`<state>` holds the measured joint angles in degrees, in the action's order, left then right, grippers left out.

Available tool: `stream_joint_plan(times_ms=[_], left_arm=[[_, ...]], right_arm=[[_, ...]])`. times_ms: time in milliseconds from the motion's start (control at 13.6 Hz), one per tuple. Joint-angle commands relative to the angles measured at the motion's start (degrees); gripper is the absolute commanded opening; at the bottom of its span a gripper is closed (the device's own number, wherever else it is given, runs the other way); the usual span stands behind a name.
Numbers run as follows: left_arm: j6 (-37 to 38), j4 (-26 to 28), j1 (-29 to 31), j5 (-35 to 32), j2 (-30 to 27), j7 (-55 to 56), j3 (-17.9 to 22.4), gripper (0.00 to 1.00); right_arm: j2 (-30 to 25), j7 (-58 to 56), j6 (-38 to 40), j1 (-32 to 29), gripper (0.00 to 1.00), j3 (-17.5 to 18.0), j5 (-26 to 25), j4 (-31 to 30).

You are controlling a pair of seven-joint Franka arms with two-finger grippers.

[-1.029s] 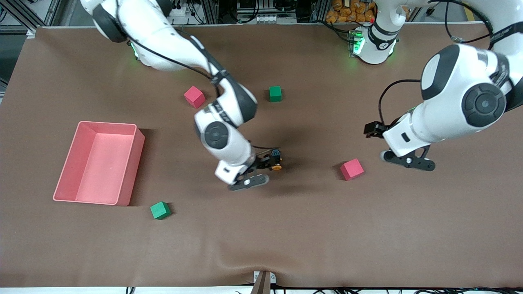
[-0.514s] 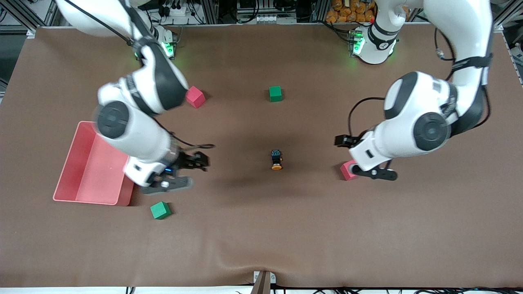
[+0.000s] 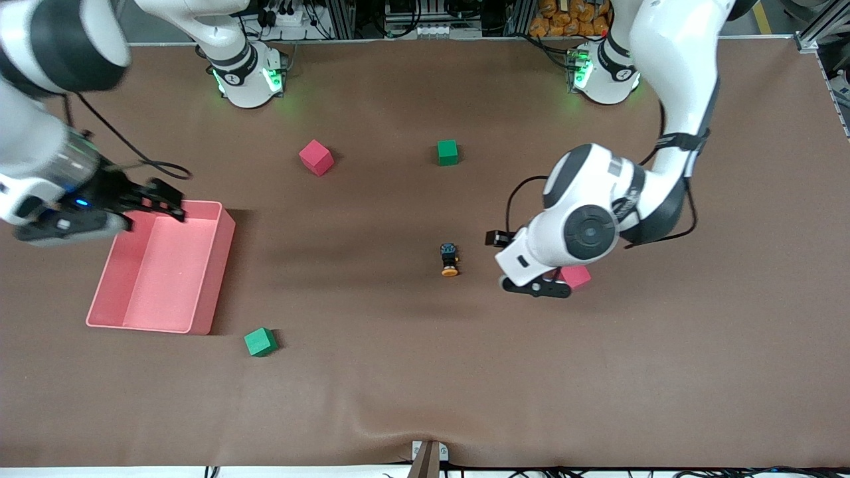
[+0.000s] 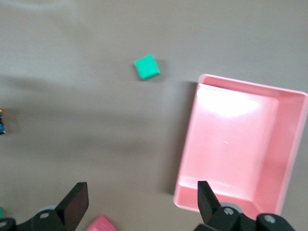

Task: Place and upright button with both arms
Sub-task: 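Withdraw the right gripper while the left gripper moves toward the button, then lower the left gripper and grasp the button by its blue base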

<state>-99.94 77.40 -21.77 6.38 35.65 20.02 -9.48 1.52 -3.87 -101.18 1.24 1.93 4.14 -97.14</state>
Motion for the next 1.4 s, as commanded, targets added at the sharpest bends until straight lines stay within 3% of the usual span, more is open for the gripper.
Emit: stream_joint_plan(times_ms=[0, 147, 514, 735, 1323], left_arm=[[-1.1, -2.0, -3.9, 0.3, 4.1, 2.9, 0.8, 1.0], [-2.4, -1.9, -4.8, 0.4, 5.9, 3.0, 0.7, 1.0], [-3.3, -1.9, -5.6, 0.9, 7.8, 2.7, 0.4, 1.0], [-9.3, -2.3, -6.5, 0.9, 10.8, 2.9, 0.0, 1.0], [-14.3, -4.4, -9.7, 3.7, 16.1, 4.2, 0.6, 0.86]], right_arm=[[-2.5, -3.6, 4.8, -0.4, 1.0, -4.4, -0.4, 0.1], [-2.6, -4.5, 8.9, -0.5, 1.0, -6.1, -0.6, 2.0], [-2.8, -3.0, 15.9, -1.8, 1.0, -6.1, -1.4, 6.7], [-2.8, 0.3, 19.8, -2.3, 1.0, -6.1, -1.5, 7.7], [-2.8, 0.4, 19.9, -2.3, 1.0, -6.0, -3.8, 8.5]])
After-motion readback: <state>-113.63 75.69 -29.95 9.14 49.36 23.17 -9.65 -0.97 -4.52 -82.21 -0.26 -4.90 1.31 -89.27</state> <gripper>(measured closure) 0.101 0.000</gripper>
